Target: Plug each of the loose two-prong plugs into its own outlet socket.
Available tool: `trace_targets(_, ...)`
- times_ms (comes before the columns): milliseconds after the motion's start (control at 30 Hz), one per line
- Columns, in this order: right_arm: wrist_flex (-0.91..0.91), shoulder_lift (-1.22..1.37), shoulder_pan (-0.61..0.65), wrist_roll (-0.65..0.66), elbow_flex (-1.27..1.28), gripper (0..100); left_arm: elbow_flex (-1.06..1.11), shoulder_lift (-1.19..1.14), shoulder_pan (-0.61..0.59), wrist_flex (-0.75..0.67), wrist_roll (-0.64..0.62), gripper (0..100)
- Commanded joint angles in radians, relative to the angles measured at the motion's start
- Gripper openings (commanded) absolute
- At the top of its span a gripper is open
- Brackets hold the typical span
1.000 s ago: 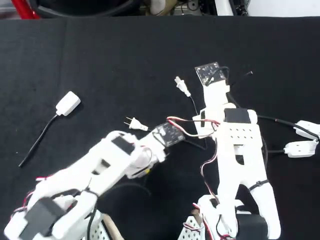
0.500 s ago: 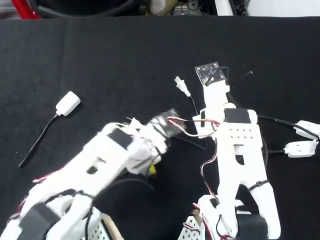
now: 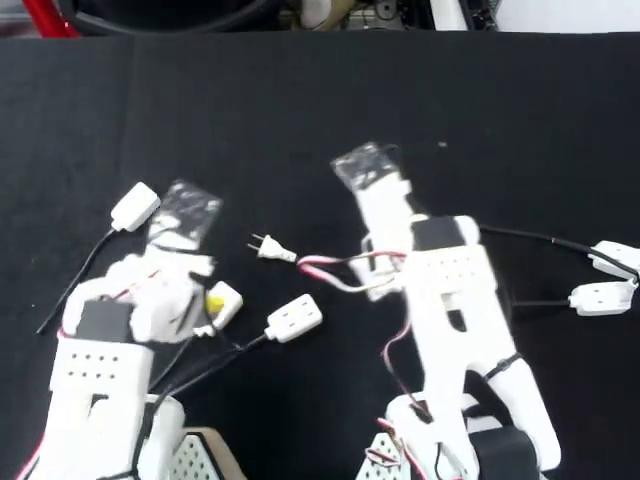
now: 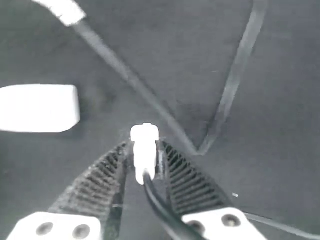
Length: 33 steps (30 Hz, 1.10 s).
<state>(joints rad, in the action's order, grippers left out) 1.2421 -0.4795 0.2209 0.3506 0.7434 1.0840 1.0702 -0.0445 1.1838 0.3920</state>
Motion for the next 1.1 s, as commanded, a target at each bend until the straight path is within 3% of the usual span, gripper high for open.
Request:
trace_targets(0, 0.028, -0.005, 0.126, 0.006, -0.051, 1.2, 0.145, 0.103, -0.139, -0.066, 0.055, 30)
trace_targets(433, 0.107, 0.016, 0.328, -0.107, -0.139, 1.2, 0.464, 0.408, -0.374, -0.184, 0.064, 30)
trace_targets(800, 0.020, 0.211, 0.405, -0.161, -0.153, 1.2, 0.595, 0.753, -0.377, -0.087, 0.061, 30)
trace_targets(1067, -0.021, 0.216, 0.376, -0.190, -0.140, 1.2, 0.596, 0.747, -0.375, -0.087, 0.063, 30)
